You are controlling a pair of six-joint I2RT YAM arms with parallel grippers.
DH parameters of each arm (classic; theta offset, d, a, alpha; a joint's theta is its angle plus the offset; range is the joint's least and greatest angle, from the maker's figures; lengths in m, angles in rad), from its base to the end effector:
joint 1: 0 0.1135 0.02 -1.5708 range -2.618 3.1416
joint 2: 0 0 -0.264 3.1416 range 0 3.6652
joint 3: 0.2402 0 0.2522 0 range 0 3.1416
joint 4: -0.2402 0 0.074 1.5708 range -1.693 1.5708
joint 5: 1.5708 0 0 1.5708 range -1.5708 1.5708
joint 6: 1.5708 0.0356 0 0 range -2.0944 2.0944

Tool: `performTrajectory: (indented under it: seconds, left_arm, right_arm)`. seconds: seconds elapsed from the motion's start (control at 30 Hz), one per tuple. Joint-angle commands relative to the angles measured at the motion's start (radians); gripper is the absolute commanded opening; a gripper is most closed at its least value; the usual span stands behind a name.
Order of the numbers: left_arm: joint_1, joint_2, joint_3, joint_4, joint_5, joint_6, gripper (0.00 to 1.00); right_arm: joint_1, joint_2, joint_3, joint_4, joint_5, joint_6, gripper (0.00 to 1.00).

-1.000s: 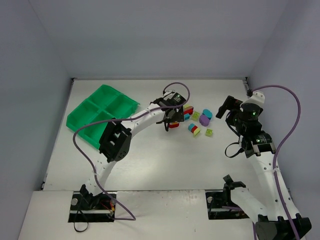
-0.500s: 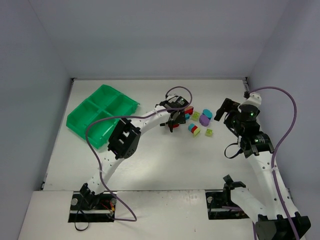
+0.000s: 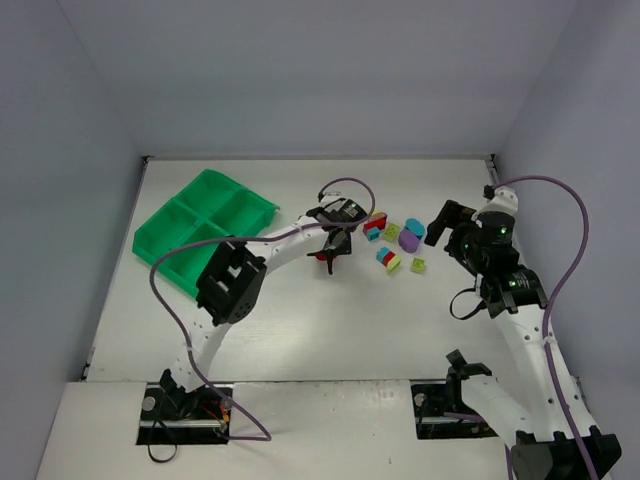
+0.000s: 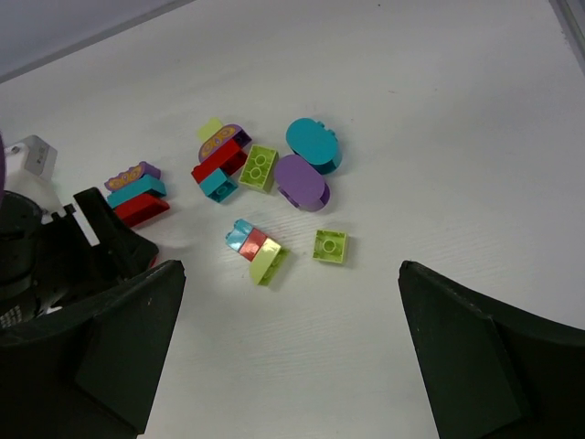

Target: Sort the legos into containers by color

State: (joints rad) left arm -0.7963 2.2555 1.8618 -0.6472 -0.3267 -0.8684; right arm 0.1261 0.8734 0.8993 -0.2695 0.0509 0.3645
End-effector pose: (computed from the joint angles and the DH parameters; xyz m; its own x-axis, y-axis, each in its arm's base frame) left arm 0.3513 -0.3427 0.1865 -0.8200 -0.1956 -0.5379 -0.0965 0.9736 -0.2069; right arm 0.1987 0.0234 0.3558 -0.2509 0.3271 -0.9111 0.0137 0.9423 0.3345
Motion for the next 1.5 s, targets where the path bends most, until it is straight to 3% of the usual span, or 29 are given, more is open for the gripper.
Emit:
performTrajectory:
  seconds: [0.0, 0.2, 0.37, 0.57, 0.87, 1.0, 1.03, 1.13, 1.23, 1.47]
  left_arm:
    - [0.014, -0.254, -0.05, -0.005, -0.1, 0.103, 0.2]
    - [0.139, -0.473, -0.096, -0.049, -0.141, 0.241, 0.2]
    - [0.365, -0.513, -0.086, -0.039, -0.088, 0.342, 0.21]
    - [0.567, -0.38, 0.002, 0.018, -0.018, 0.468, 0.25]
    - [0.726, -0.108, 0.267, -0.017, 0.049, 0.508, 0.27]
    - [0.746, -0.027, 0.37, -0.037, 0.078, 0.535, 0.42]
    - [0.746, -0.013, 0.384, -0.045, 0.083, 0.536, 0.5]
    - [0.746, 0.006, 0.389, -0.037, 0.087, 0.536, 0.67]
    - [0.746, -0.007, 0.381, -0.029, 0.084, 0.539, 0.78]
    - [0.743, -0.086, 0.32, -0.023, 0.087, 0.523, 0.82]
  right_arm:
    - [0.017, -0.022, 0.015, 0.047, -0.042, 0.001, 1.0]
    - [0.086, -0.002, 0.029, 0.047, -0.088, 0.005, 1.0]
    - [0.13, 0.025, 0.061, 0.046, -0.102, -0.002, 1.0]
    - [0.132, 0.082, 0.081, 0.05, -0.117, -0.027, 1.0]
    - [0.132, 0.142, 0.058, 0.055, -0.098, -0.035, 1.0]
    - [0.132, 0.139, 0.027, 0.055, -0.069, -0.019, 1.0]
    - [0.132, 0.141, 0.026, 0.055, -0.065, -0.018, 1.0]
    - [0.13, 0.148, 0.02, 0.055, -0.054, -0.021, 1.0]
    - [0.132, 0.156, 0.016, 0.053, -0.023, -0.025, 1.0]
    - [0.132, 0.15, -0.005, 0.052, 0.003, -0.016, 1.0]
